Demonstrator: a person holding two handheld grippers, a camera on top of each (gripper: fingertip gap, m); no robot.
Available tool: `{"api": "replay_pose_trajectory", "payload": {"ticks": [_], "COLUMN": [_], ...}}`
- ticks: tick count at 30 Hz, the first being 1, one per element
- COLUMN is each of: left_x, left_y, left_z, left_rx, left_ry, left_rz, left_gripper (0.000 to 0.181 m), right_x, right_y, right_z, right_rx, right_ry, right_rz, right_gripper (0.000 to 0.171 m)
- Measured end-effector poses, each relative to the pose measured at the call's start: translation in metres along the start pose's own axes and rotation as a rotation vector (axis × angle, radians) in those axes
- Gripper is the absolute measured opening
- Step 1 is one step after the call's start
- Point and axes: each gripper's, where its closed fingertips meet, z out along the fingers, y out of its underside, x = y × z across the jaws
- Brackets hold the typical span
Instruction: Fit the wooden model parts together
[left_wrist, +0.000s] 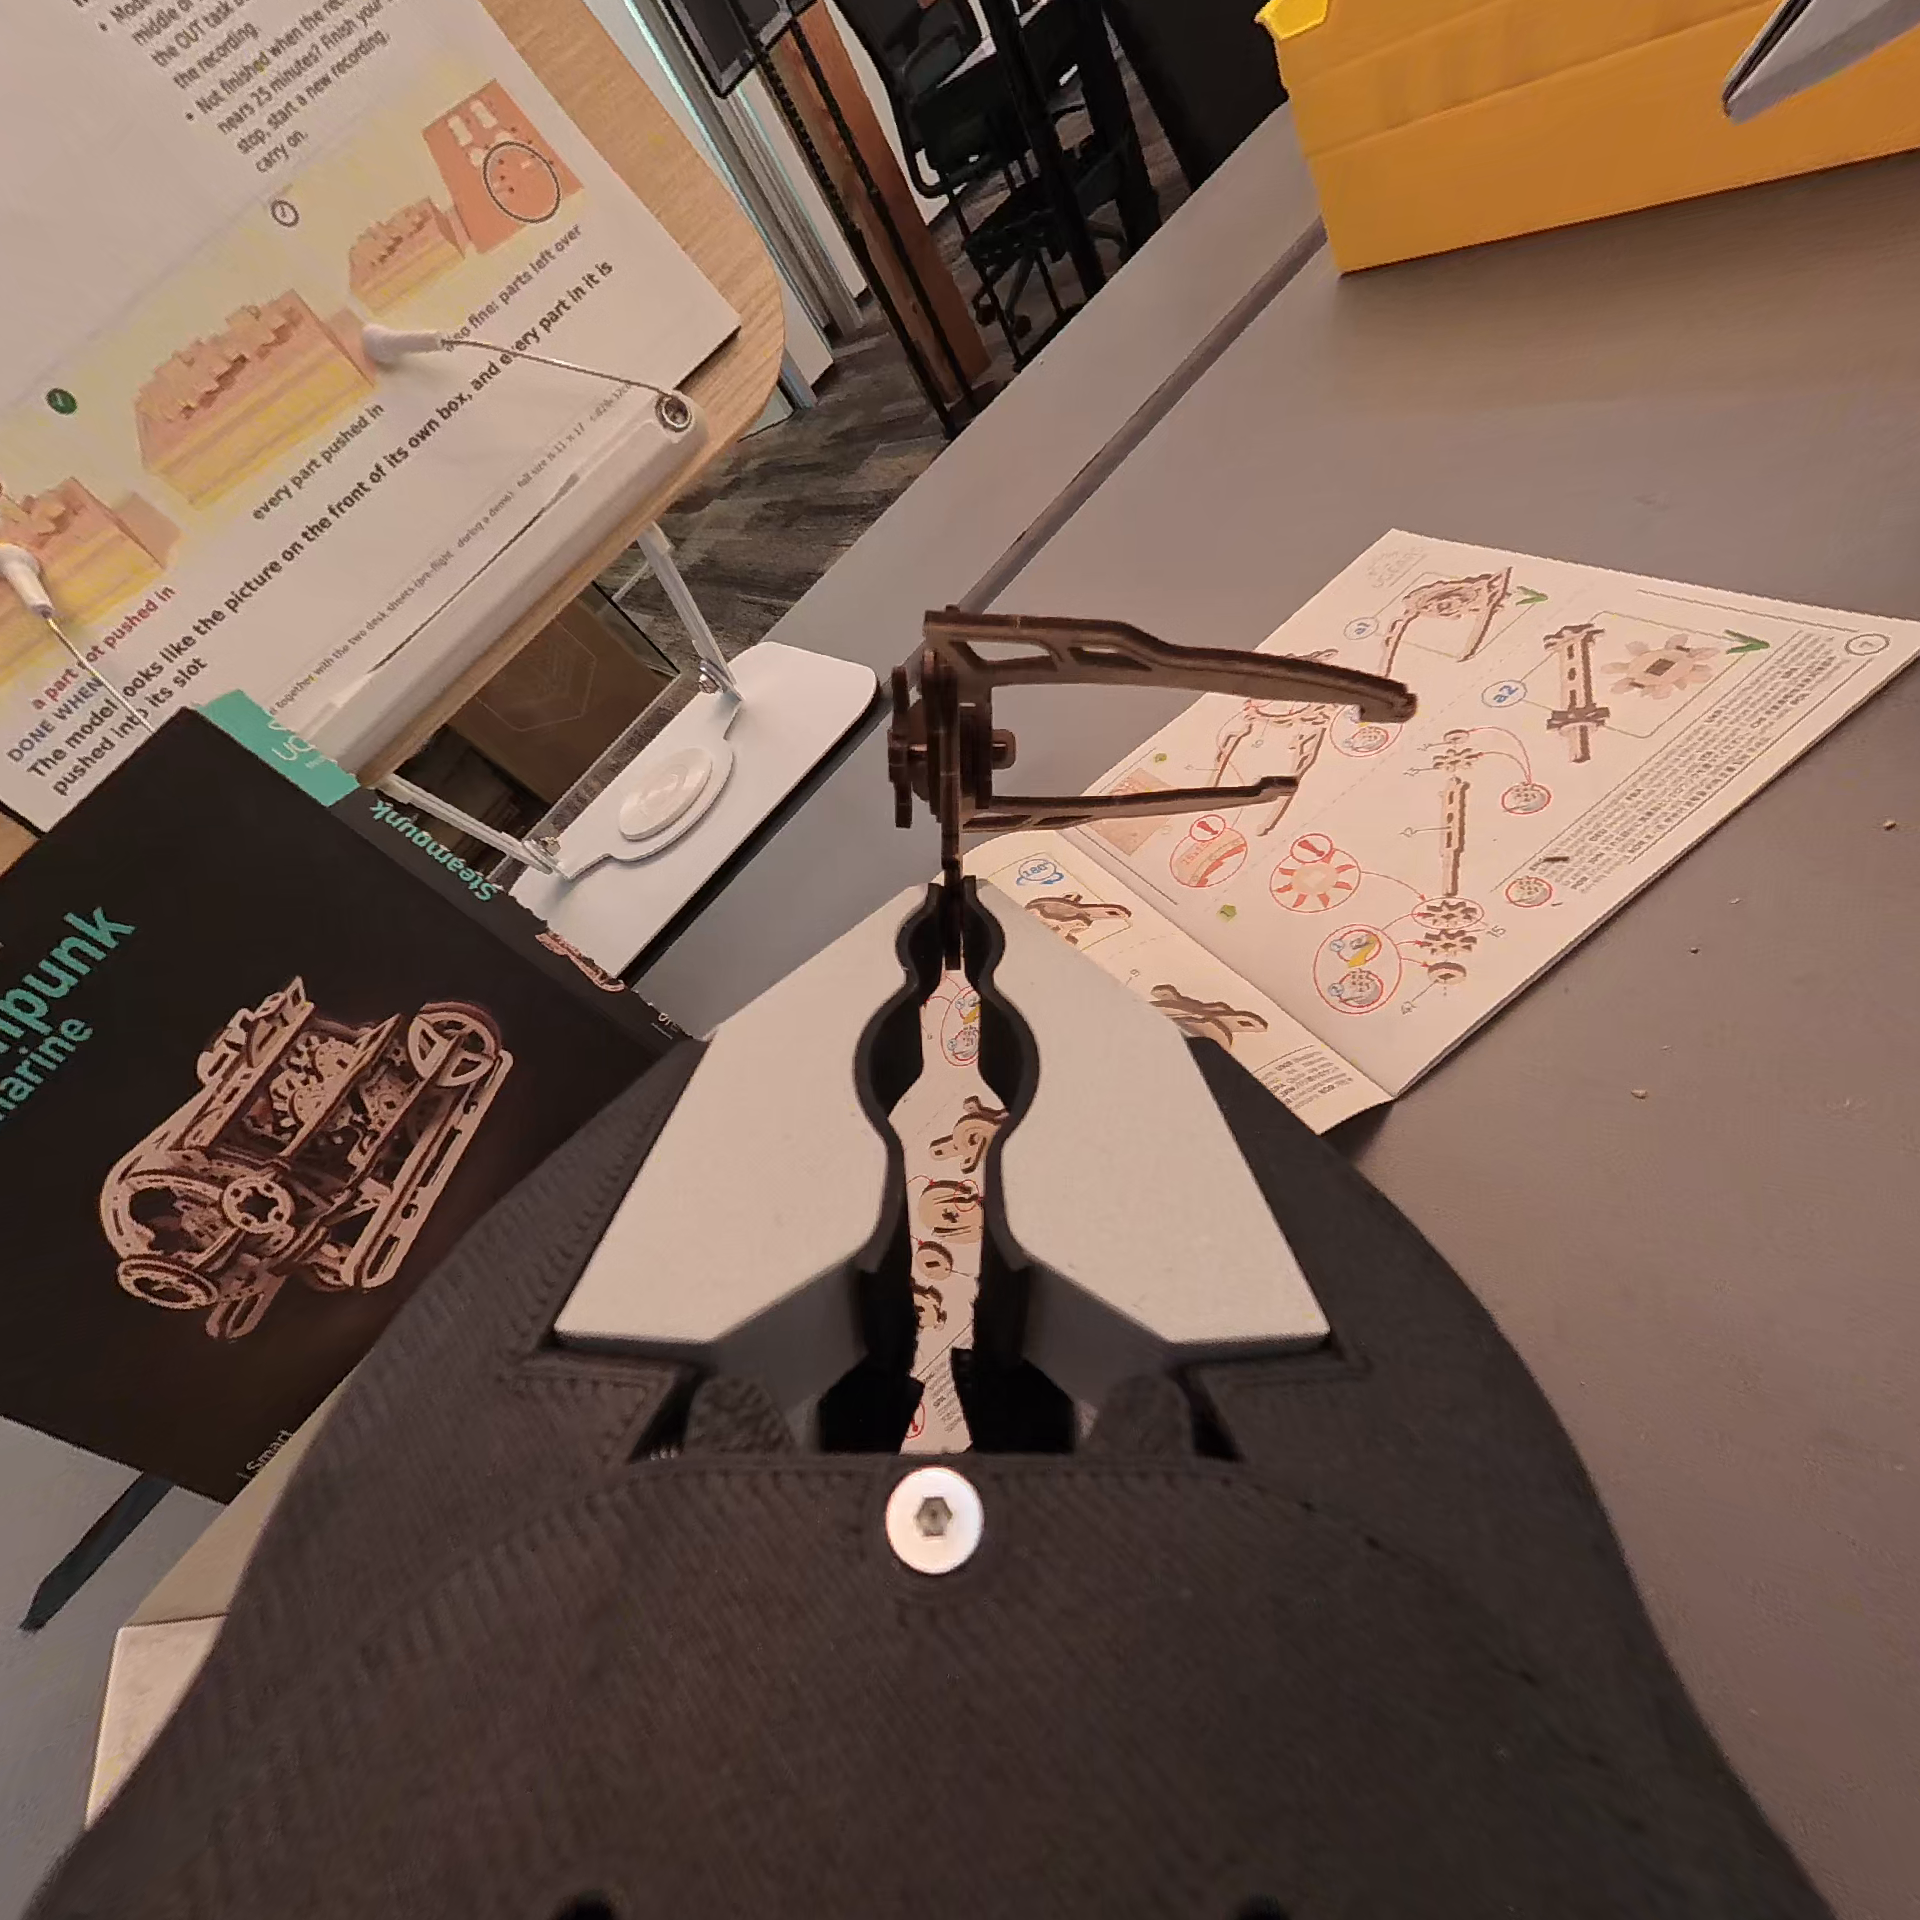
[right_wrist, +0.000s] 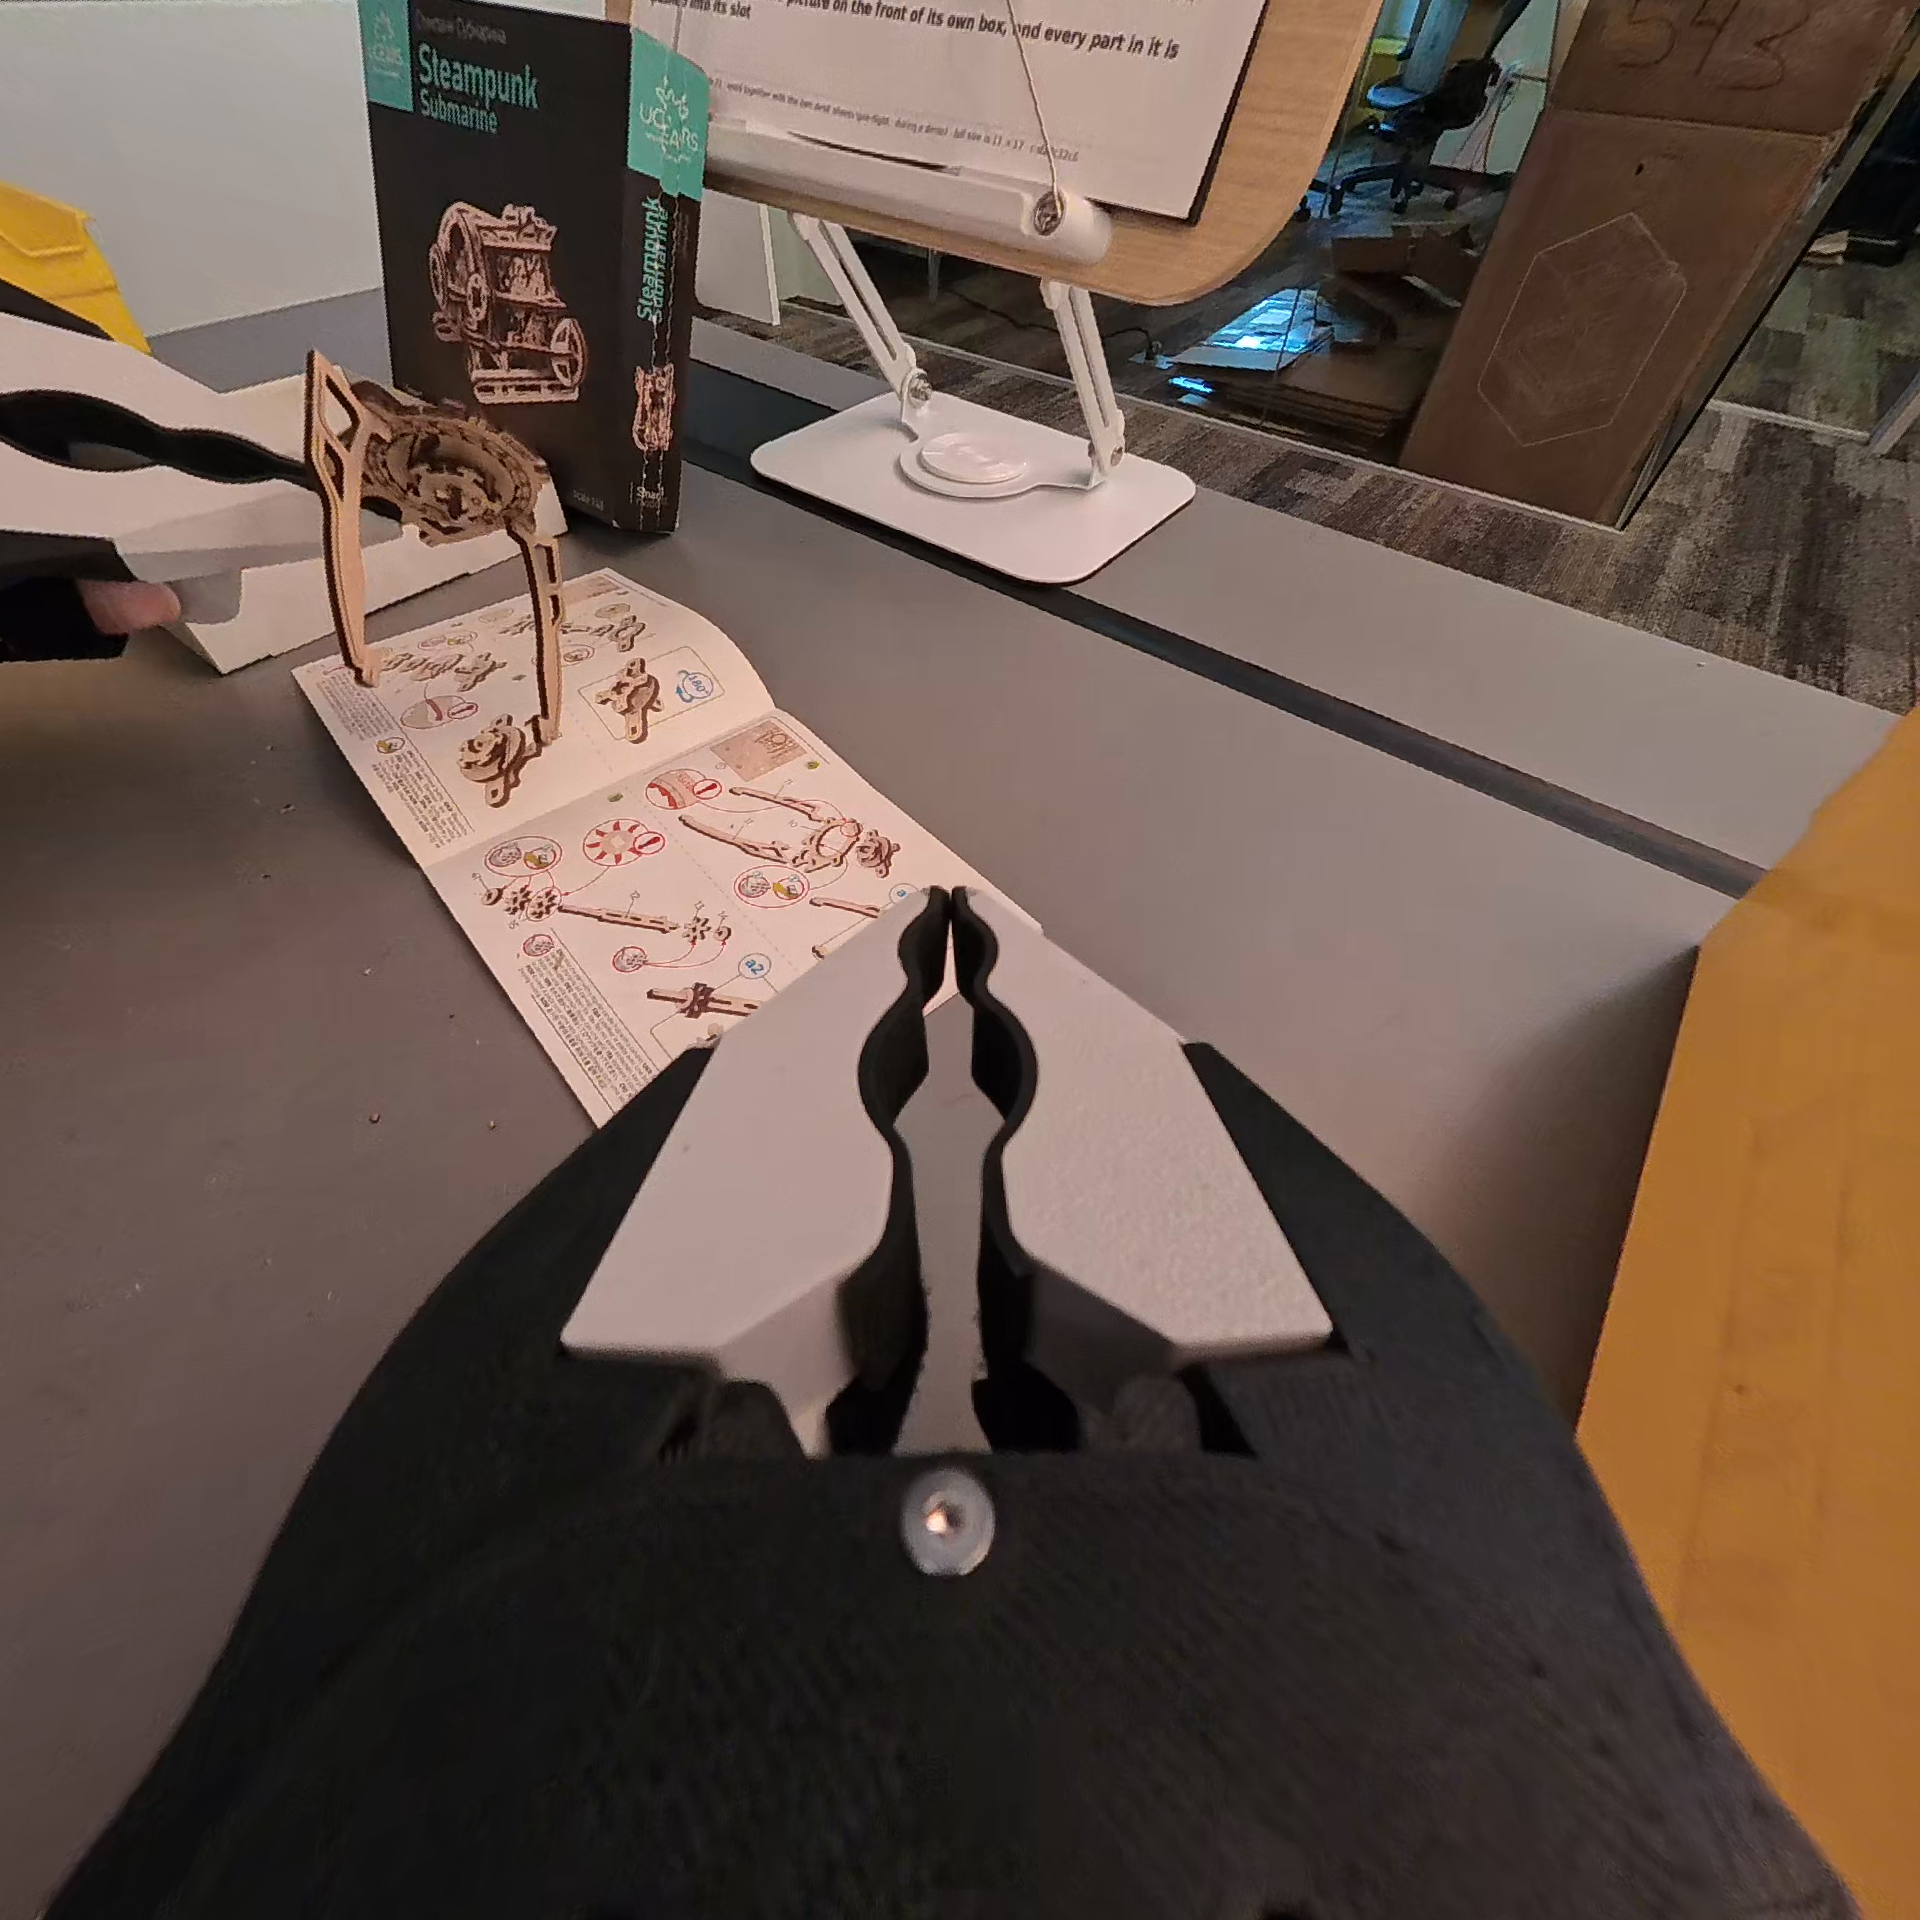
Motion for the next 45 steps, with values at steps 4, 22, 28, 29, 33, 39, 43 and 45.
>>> {"api": "replay_pose_trajectory", "payload": {"ticks": [4,22,28,29,33,39,43,45], "left_x": [0.002,0.067,0.049,0.051,0.062,0.064,0.065,0.062], "left_y": [0.0,-0.059,-0.062,-0.062,-0.064,-0.068,-0.069,-0.069], "left_z": [0.0,-0.033,-0.034,-0.034,-0.037,-0.041,-0.042,-0.042], "left_rx": [0.005,0.324,0.39,0.387,0.379,0.401,0.405,0.414], "left_ry": [0.017,0.779,0.804,0.796,0.816,0.836,0.859,0.857], "left_rz": [-0.016,-0.842,-0.943,-0.906,-0.855,-0.836,-0.875,-0.889], "left_gripper": [0.0,0.0,0.0,0.0,0.0,0.0,0.0,0.0], "right_x": [0.0,-0.001,-0.002,-0.003,-0.004,-0.005,-0.005,-0.006], "right_y": [0.0,-0.004,-0.005,-0.005,-0.005,-0.006,-0.006,-0.006], "right_z": [0.0,-0.002,-0.002,-0.002,-0.002,-0.002,-0.001,-0.001], "right_rx": [0.002,0.035,0.04,0.041,0.042,0.043,0.044,0.046], "right_ry": [-0.004,-0.042,-0.059,-0.06,-0.064,-0.071,-0.074,-0.076], "right_rz": [0.006,0.036,0.055,0.054,0.052,0.054,0.054,0.055], "right_gripper": [0.0,0.001,0.001,0.001,0.001,0.001,0.001,0.001]}}
